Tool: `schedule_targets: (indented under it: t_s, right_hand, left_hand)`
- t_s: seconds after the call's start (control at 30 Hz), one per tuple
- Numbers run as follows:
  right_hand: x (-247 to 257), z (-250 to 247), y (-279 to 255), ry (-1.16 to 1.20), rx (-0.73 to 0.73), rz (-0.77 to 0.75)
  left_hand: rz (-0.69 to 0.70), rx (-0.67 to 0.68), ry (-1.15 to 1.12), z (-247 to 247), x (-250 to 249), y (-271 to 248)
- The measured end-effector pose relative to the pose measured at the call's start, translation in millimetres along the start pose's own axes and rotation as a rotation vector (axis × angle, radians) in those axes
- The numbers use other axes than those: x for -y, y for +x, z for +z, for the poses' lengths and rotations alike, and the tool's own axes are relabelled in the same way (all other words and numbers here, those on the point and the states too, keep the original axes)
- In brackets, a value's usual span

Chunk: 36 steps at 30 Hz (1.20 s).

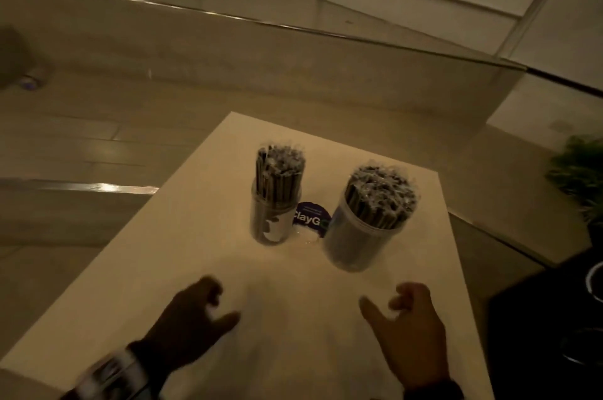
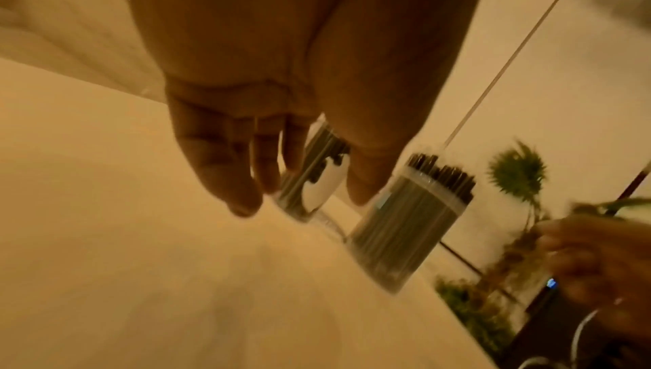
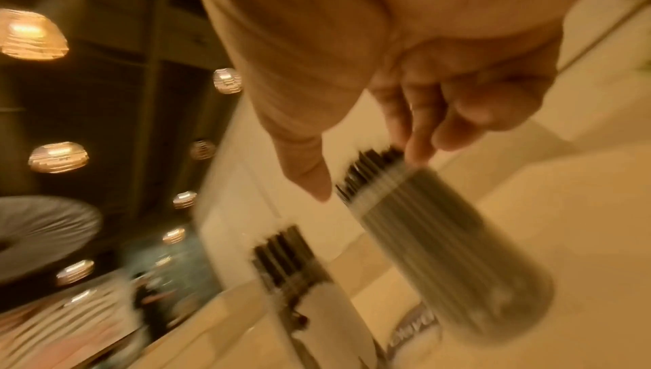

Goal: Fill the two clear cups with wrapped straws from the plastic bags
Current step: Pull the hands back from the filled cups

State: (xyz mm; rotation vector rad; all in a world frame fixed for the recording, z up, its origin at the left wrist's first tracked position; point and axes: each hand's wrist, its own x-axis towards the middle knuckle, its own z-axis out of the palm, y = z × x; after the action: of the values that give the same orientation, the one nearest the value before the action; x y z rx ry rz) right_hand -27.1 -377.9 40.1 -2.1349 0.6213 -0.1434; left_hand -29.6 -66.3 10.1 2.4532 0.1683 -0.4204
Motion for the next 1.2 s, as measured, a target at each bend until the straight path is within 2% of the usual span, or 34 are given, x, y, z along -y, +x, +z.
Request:
schedule_targets:
  t_s: [0.07, 0.13, 0.2, 0.33, 0.47, 0.77, 1.2]
  right_hand:
    - [14, 28, 22, 0.034, -0.035, 0.052]
    - [14, 60, 44, 0.096, -0.047, 0.146]
    - [9, 85, 60, 0.158, -0.051, 0.176]
    - [7, 111, 91, 0.27, -0.15, 0.152]
    - [3, 120, 118, 0.369, -0.221, 0.155]
    - [12, 133, 168, 0.412, -0.177, 0.049]
    - [34, 142, 221, 0.256, -0.153, 0.022]
  left_hand:
    - [-0.011, -0.12, -0.183, -1, -23, 38]
    - [-0.078, -0.159, -0.326, 5, -42, 78]
    - [-0.135, -0.176, -0.387, 14, -48, 110]
    - [-0.107, -0.264, -0.437, 25, -54, 151]
    - [-0.049, -0.3, -0.441, 27, -70, 172]
    - [-0.005, -0.309, -0.422, 35, -95, 223]
    - [-0.033, -0.268, -0.396, 37, -117, 262]
